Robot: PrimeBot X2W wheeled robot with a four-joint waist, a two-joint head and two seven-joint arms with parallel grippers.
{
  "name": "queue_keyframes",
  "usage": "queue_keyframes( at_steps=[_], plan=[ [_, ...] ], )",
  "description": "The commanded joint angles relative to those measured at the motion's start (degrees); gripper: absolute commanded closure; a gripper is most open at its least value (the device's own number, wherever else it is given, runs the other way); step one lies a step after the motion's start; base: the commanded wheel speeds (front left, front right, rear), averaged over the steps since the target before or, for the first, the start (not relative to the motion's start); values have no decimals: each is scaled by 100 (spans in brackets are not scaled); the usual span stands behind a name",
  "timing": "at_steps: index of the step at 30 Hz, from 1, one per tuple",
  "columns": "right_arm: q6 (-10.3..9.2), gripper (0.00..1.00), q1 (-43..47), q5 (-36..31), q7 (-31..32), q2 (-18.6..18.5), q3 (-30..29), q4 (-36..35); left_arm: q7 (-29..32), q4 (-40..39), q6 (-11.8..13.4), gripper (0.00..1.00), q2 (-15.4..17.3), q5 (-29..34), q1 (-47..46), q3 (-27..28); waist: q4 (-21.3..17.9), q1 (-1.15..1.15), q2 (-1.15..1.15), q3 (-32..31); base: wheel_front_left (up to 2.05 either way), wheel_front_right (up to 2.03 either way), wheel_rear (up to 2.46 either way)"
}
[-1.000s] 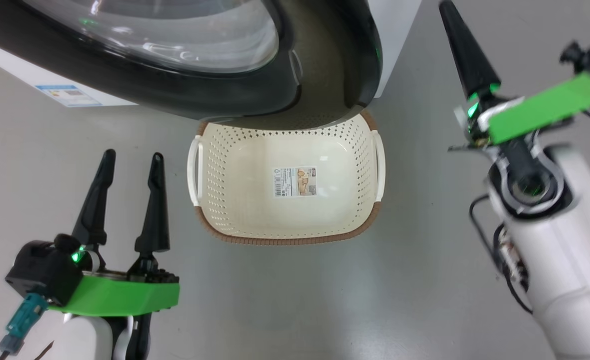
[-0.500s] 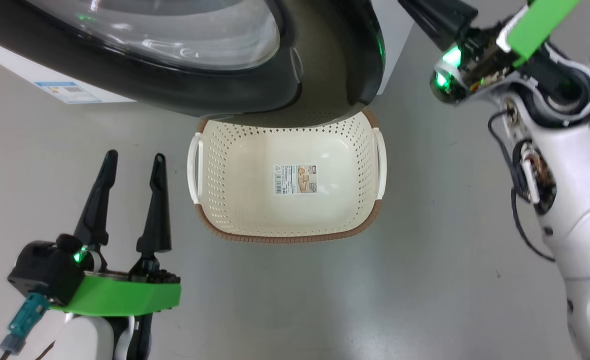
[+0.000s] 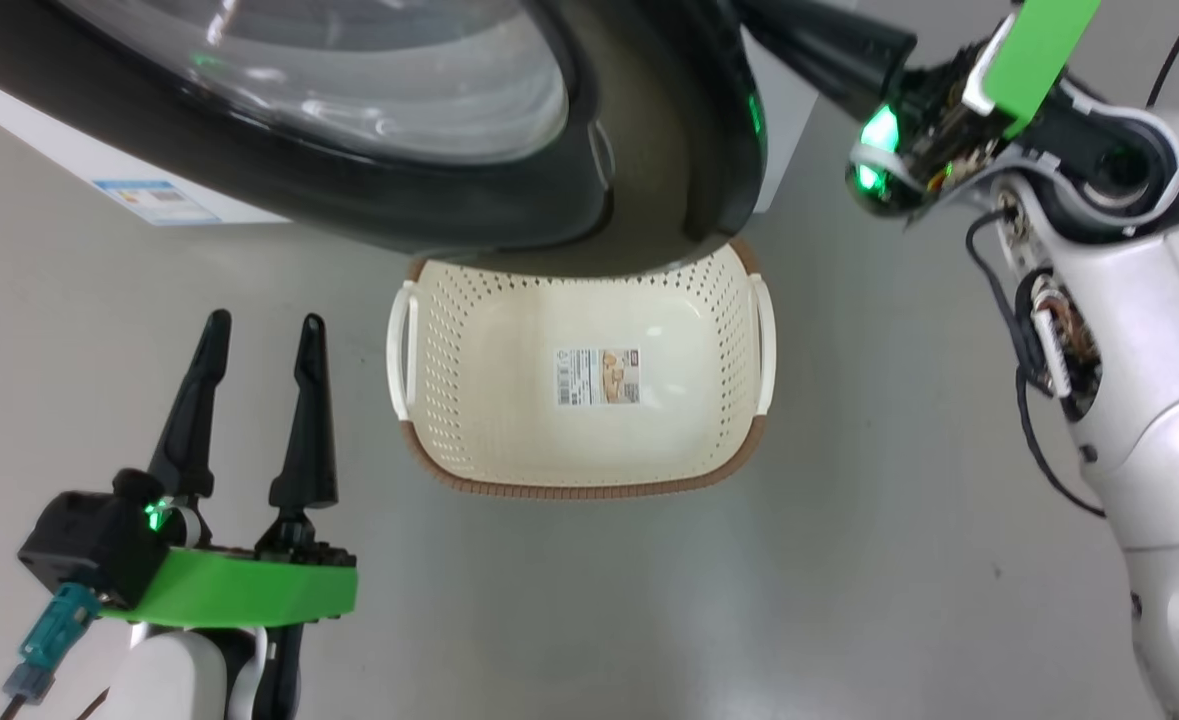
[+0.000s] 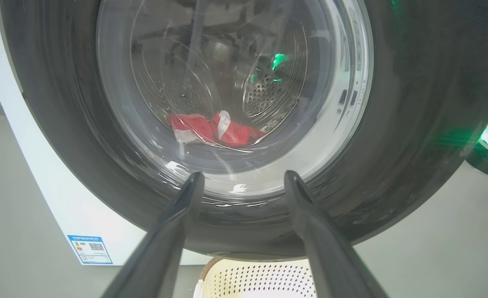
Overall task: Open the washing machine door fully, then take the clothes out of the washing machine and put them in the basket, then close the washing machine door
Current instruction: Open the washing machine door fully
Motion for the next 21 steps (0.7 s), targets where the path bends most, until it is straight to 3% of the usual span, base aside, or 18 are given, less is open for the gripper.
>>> queue_keyframes(
  at_steps=[1,21],
  plan=[
    [21,100,168,-63,66,160,53,-118,-44,-101,46,0,106,-40,75,195,22,0,0,-111,0,0,0],
    [21,100,1484,-545,159,363,293,-420,-44,177,213,0,106,-160,687,281,498,0,0,-1305,0,0,0]
  ],
)
